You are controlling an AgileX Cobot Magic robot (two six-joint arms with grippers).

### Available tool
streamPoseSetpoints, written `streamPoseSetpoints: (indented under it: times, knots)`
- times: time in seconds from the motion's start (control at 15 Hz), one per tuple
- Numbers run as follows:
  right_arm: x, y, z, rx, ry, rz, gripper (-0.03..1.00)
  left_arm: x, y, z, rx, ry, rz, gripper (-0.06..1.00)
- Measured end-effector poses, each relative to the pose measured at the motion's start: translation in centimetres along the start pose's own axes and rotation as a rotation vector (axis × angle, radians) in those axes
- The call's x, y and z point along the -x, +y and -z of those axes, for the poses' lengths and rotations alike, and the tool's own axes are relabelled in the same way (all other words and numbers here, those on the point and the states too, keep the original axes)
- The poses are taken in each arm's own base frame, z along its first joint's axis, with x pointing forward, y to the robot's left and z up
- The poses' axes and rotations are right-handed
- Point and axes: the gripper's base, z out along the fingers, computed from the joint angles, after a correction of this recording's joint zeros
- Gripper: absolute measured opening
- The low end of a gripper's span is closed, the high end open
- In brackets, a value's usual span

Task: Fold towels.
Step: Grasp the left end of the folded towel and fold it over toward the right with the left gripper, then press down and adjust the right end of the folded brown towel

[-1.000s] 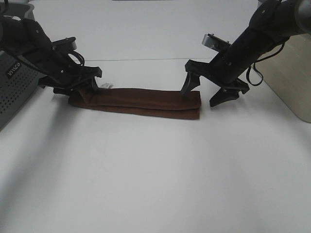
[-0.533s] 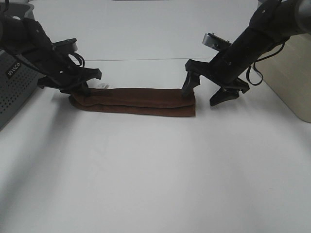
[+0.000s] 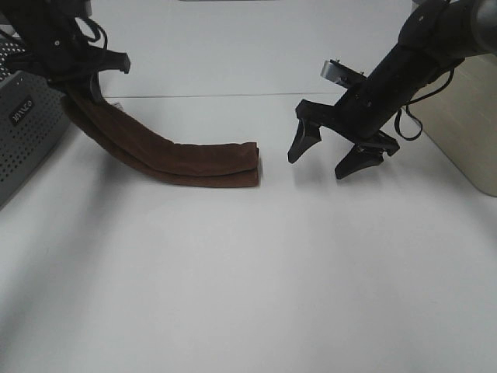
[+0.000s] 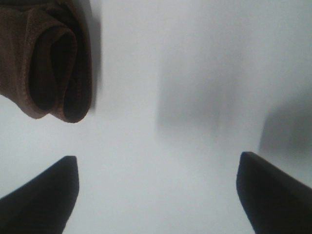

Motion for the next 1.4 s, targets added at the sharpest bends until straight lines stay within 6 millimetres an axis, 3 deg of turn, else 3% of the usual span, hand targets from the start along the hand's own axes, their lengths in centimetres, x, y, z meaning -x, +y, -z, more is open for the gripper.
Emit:
streamPoseSetpoints:
  times: [0.2,0.33,0.47,0.73,0.87,1.07,1.27,1.4]
  knots:
    - [-0.2,0.4,0.7,0.003,0.004,0.01,0.82,0.1,-5.9,1.6,-0.109,-0.017,-0.046,0.12]
    - [-0.2,1.2,2.5,0.003,-0.027,0.034,0.82,-1.0,-9.8,0.9,-0.153,0.003,-0.057,0.12]
    - [-0.4,1.9,3.9,0.009,-0.049,0.05,0.82,-2.1,-12.6,-1.1,-0.172,0.035,-0.038,0.18]
    - [-0.7,2.1,4.3,0.008,-0.026,0.056,0.82,-2.8,-15.4,-3.5,-0.274,0.03,0.107,0.48]
    - [-0.8,2.1,4.3,0.01,-0.016,0.057,0.82,-2.5,-17.0,-2.9,-0.44,0.026,0.226,0.52]
    - [-0.8,2.4,4.3,0.039,-0.017,0.047,0.82,-2.0,-17.0,-2.0,-0.489,-0.006,0.2,0.53]
    - [-0.5,4.1,4.5,0.206,-0.059,0.078,0.82,0.6,-12.9,1.4,-0.403,-0.146,0.15,0.53]
    - [-0.5,6.7,4.1,0.352,-0.092,0.121,0.82,1.8,-10.0,2.4,-0.334,-0.2,0.146,0.53]
